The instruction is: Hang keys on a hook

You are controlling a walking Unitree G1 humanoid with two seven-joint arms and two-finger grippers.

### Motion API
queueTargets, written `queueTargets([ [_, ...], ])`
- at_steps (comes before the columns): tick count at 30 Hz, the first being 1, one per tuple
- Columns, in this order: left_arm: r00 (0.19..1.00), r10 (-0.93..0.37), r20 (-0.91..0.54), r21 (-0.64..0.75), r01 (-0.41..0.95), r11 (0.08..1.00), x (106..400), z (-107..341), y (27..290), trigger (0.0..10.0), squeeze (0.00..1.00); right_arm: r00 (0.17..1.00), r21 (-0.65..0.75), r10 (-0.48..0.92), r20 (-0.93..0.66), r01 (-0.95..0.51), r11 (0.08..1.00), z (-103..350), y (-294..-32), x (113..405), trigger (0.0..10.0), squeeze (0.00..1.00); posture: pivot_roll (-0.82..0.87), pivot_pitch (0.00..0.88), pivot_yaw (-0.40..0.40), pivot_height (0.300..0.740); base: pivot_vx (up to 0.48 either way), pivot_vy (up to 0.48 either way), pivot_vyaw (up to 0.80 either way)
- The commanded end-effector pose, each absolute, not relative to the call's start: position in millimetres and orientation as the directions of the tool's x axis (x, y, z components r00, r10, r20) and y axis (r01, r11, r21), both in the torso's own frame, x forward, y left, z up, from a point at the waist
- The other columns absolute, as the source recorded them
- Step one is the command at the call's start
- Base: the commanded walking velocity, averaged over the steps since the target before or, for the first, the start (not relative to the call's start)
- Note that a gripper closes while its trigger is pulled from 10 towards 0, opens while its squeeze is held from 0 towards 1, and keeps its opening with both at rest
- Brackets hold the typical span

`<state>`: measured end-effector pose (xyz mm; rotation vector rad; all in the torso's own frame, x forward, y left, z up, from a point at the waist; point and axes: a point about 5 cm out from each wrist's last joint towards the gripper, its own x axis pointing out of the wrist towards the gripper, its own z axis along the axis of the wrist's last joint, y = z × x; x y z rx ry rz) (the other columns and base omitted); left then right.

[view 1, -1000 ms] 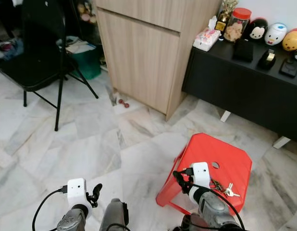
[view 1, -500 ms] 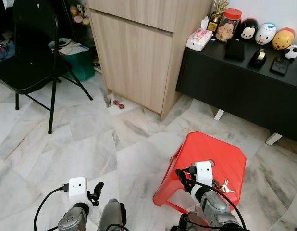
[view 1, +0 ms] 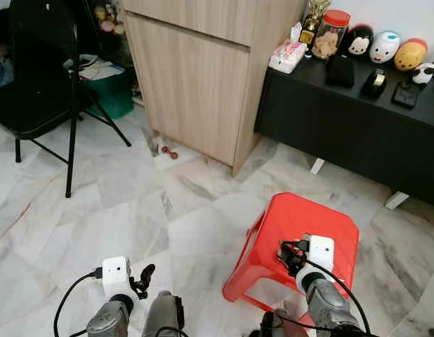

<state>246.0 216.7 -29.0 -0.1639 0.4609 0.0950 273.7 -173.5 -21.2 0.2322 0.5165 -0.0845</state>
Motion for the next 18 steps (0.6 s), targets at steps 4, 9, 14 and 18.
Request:
queueTargets([
  [4,0.877,0.049,-0.479,-0.142,-0.133,0.981,240.9,-34.1,215.8,10.0,0.0,0.856,0.196,-0.038,-0.516,0.162,0.967,-24.1,-176.4,270.6,10.0,0.0,0.12,0.173,-0.051,0.646,0.261,0.0,0.0],
  [9,0.877,0.051,-0.477,-0.146,-0.136,0.98,241.4,-33.7,216.2,10.0,0.0,0.858,0.204,-0.039,-0.512,0.165,0.965,-23.1,-175.4,271.9,10.0,0.0,0.12,0.174,-0.051,0.646,0.284,0.0,0.0],
  [14,0.877,0.046,-0.478,-0.148,-0.131,0.98,241.5,-33.7,215.8,10.0,0.0,0.859,0.208,-0.034,-0.511,0.162,0.965,-22.6,-173.8,272.8,10.0,0.0,0.13,0.173,-0.051,0.646,0.3,0.0,0.0],
  [18,0.878,0.042,-0.477,-0.152,-0.129,0.98,241.9,-33.5,215.3,10.0,0.0,0.86,0.21,-0.034,-0.51,0.163,0.964,-22.4,-173.5,273.0,10.0,0.0,0.13,0.175,-0.051,0.646,0.291,0.0,0.0],
])
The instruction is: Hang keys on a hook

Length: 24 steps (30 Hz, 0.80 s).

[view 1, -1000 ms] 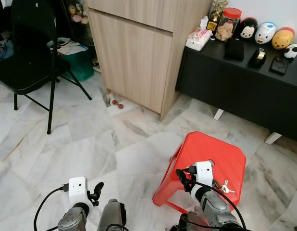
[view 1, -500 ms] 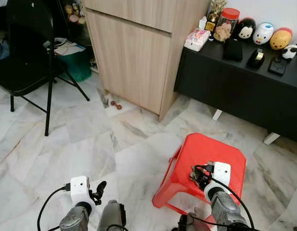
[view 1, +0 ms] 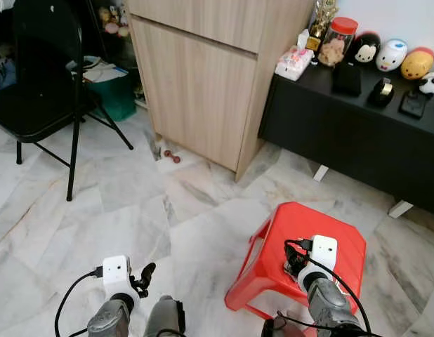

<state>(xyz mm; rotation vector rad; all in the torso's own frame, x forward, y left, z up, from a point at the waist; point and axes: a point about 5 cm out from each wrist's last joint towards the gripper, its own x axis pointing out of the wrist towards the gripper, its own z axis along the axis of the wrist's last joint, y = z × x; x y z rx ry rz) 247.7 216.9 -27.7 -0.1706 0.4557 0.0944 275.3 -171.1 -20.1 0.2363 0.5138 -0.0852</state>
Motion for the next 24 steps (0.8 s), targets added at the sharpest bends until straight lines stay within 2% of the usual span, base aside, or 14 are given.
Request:
queueTargets([
  [1,0.879,0.041,-0.476,-0.153,-0.129,0.98,242.0,-33.4,215.3,10.0,0.0,0.86,0.21,-0.034,-0.51,0.163,0.964,-22.4,-173.4,273.0,10.0,0.0,0.13,0.175,-0.051,0.646,0.307,0.0,0.0],
  [10,0.881,0.036,-0.473,-0.157,-0.124,0.98,242.3,-33.2,214.5,10.0,0.0,0.857,0.202,-0.033,-0.515,0.158,0.967,-23.6,-173.2,271.7,10.0,0.0,0.13,0.176,-0.051,0.646,0.317,0.0,0.0],
  [17,0.879,0.028,-0.477,-0.152,-0.114,0.982,242.3,-33.3,214.5,10.0,0.0,0.858,0.202,-0.033,-0.513,0.158,0.967,-23.6,-172.7,271.6,10.0,0.0,0.13,0.177,-0.05,0.646,0.0,0.0,0.0],
  [24,0.88,0.03,-0.475,-0.157,-0.118,0.981,242.8,-32.8,215.0,10.0,0.0,0.856,0.179,-0.028,-0.516,0.14,0.974,-23.7,-171.7,271.6,10.0,0.0,0.13,0.177,-0.051,0.646,0.359,0.0,0.0],
])
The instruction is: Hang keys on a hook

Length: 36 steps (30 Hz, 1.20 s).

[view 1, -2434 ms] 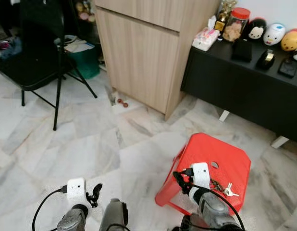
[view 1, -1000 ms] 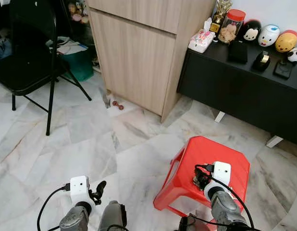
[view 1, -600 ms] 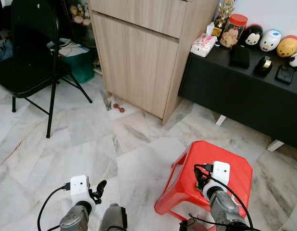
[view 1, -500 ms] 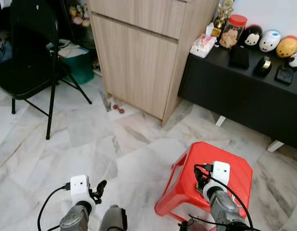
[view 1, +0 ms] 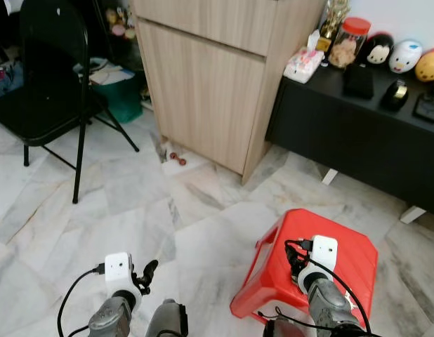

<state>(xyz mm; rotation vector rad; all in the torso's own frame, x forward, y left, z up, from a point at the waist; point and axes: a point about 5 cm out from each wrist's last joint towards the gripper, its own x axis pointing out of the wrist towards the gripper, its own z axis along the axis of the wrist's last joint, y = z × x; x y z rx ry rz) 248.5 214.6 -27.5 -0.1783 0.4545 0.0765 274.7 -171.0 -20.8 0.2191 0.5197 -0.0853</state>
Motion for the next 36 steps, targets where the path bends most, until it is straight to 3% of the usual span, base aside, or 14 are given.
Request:
queueTargets([
  [1,0.88,0.029,-0.475,-0.158,-0.118,0.98,242.9,-32.8,215.0,10.0,0.0,0.856,0.179,-0.028,-0.517,0.14,0.974,-23.8,-171.7,271.6,10.0,0.0,0.13,0.177,-0.051,0.646,0.349,0.0,0.0],
  [20,0.877,0.024,-0.48,-0.161,-0.114,0.98,242.8,-33.1,215.2,10.0,0.0,0.854,0.176,-0.029,-0.52,0.14,0.974,-24.7,-171.1,270.5,10.0,0.0,0.13,0.18,-0.05,0.646,0.253,0.0,0.0],
  [36,0.875,0.014,-0.484,-0.168,-0.108,0.98,242.3,-33.7,215.1,10.0,0.0,0.85,0.142,-0.045,-0.524,0.14,0.98,-24.7,-175.6,270.2,10.0,0.0,0.13,0.181,-0.05,0.646,0.0,0.0,0.0],
])
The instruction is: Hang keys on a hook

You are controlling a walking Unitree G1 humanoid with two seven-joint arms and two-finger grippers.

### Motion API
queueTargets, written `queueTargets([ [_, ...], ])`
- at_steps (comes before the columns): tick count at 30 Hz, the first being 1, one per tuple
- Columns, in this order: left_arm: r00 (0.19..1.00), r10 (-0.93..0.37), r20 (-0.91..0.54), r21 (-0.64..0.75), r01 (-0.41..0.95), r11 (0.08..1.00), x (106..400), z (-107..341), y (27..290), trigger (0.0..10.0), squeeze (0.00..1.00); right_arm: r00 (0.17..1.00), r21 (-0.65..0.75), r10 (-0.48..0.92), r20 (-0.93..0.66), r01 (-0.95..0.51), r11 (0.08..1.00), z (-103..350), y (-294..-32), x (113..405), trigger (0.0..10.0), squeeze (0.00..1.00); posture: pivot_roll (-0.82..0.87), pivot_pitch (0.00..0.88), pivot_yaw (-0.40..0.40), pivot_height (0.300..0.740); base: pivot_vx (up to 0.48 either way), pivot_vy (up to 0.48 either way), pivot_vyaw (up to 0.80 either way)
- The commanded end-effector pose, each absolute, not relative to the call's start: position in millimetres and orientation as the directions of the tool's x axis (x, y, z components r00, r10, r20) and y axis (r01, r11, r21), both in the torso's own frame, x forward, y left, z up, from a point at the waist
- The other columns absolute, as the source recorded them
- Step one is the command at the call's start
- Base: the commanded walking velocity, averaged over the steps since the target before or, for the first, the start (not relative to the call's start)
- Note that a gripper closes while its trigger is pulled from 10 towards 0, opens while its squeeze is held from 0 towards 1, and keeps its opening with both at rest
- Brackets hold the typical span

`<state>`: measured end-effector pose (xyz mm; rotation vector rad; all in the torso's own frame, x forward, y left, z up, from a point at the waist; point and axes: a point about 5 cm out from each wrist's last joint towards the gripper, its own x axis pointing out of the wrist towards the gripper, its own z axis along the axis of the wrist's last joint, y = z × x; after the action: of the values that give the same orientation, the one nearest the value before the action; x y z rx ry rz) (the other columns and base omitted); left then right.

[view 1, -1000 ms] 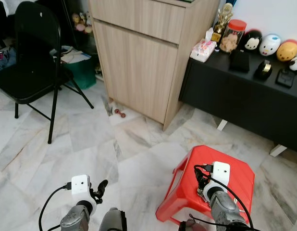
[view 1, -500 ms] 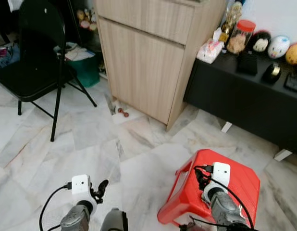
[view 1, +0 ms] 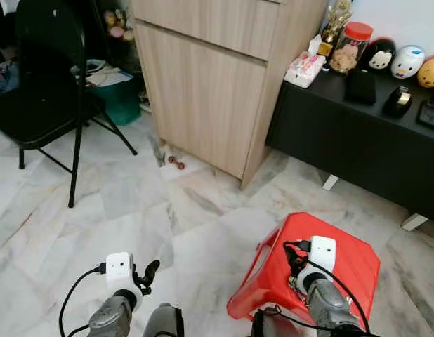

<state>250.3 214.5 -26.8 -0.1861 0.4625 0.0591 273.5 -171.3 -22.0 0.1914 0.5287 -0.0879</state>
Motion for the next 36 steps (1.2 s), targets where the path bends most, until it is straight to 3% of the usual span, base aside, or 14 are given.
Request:
queueTargets([
  [1,0.874,0.013,-0.485,-0.168,-0.108,0.98,242.2,-33.8,215.1,10.0,0.0,0.849,0.137,-0.046,-0.526,0.138,0.981,-24.7,-176.4,270.3,10.0,0.0,0.13,0.182,-0.051,0.646,0.0,0.0,0.0],
  [6,0.874,0.011,-0.486,-0.169,-0.107,0.98,241.7,-34.2,214.9,10.0,0.0,0.84,-0.009,-0.027,-0.541,0.027,1.0,-23.5,-184.8,270.9,10.0,0.0,0.13,0.185,-0.051,0.646,0.0,0.0,0.0],
  [10,0.872,0.01,-0.49,-0.168,-0.106,0.98,241.1,-34.8,214.8,10.0,0.0,0.844,0.028,-0.03,-0.536,0.053,0.998,-18.1,-199.0,275.1,10.0,0.0,0.13,0.185,-0.049,0.646,0.0,0.0,0.0],
  [14,0.871,0.008,-0.491,-0.168,-0.103,0.98,241.0,-34.9,214.6,10.0,0.0,0.834,-0.008,0.031,-0.551,-0.042,0.999,-17.3,-204.3,274.4,10.0,0.0,0.13,0.188,-0.049,0.646,0.0,0.0,0.0],
  [21,0.869,0.005,-0.494,-0.167,-0.101,0.981,240.7,-35.1,215.3,10.0,0.0,0.808,0.077,0.048,-0.587,-0.003,0.997,-19.4,-218.9,269.2,10.0,0.0,0.13,0.19,-0.043,0.646,0.0,0.0,0.0],
  [22,0.869,0.004,-0.495,-0.167,-0.099,0.981,240.8,-35.1,215.3,10.0,0.0,0.801,0.089,0.061,-0.595,-0.01,0.996,-21.1,-218.5,267.2,10.0,0.09,0.13,0.191,-0.042,0.646,0.0,0.0,0.0],
  [23,0.869,0.003,-0.495,-0.166,-0.099,0.981,240.8,-35.0,215.4,10.0,0.0,0.797,0.095,0.068,-0.6,-0.014,0.995,-22.2,-218.2,266.0,10.0,0.09,0.13,0.192,-0.041,0.646,0.0,0.0,0.0],
  [24,0.869,0.003,-0.495,-0.166,-0.098,0.981,240.9,-34.9,215.7,10.0,0.0,0.795,0.111,0.079,-0.602,-0.015,0.994,-23.4,-217.1,264.7,10.0,1.0,0.13,0.193,-0.039,0.646,0.0,0.0,0.0],
  [31,0.868,-0.001,-0.497,-0.161,-0.091,0.983,241.1,-34.3,217.8,10.0,0.0,0.769,0.139,0.103,-0.63,-0.019,0.99,-32.5,-207.7,256.3,10.0,1.0,0.14,0.2,-0.033,0.646,0.0,0.0,0.0],
  [32,0.868,-0.002,-0.497,-0.162,-0.09,0.983,241.0,-34.3,218.3,10.0,0.0,0.766,0.142,0.107,-0.634,-0.021,0.99,-33.7,-206.0,255.3,10.0,0.18,0.14,0.201,-0.031,0.646,0.0,0.0,0.0],
  [33,0.867,-0.003,-0.498,-0.161,-0.089,0.983,240.9,-34.3,218.8,10.0,0.0,0.764,0.15,0.112,-0.636,-0.02,0.989,-34.4,-204.9,254.7,10.0,0.0,0.14,0.202,-0.029,0.646,0.0,0.0,0.0],
  [36,0.867,-0.004,-0.498,-0.161,-0.088,0.983,240.7,-34.0,220.1,10.0,0.0,0.76,0.158,0.118,-0.639,-0.021,0.987,-35.5,-203.0,253.9,10.0,0.0,0.14,0.204,-0.028,0.646,0.0,0.0,0.0],
])
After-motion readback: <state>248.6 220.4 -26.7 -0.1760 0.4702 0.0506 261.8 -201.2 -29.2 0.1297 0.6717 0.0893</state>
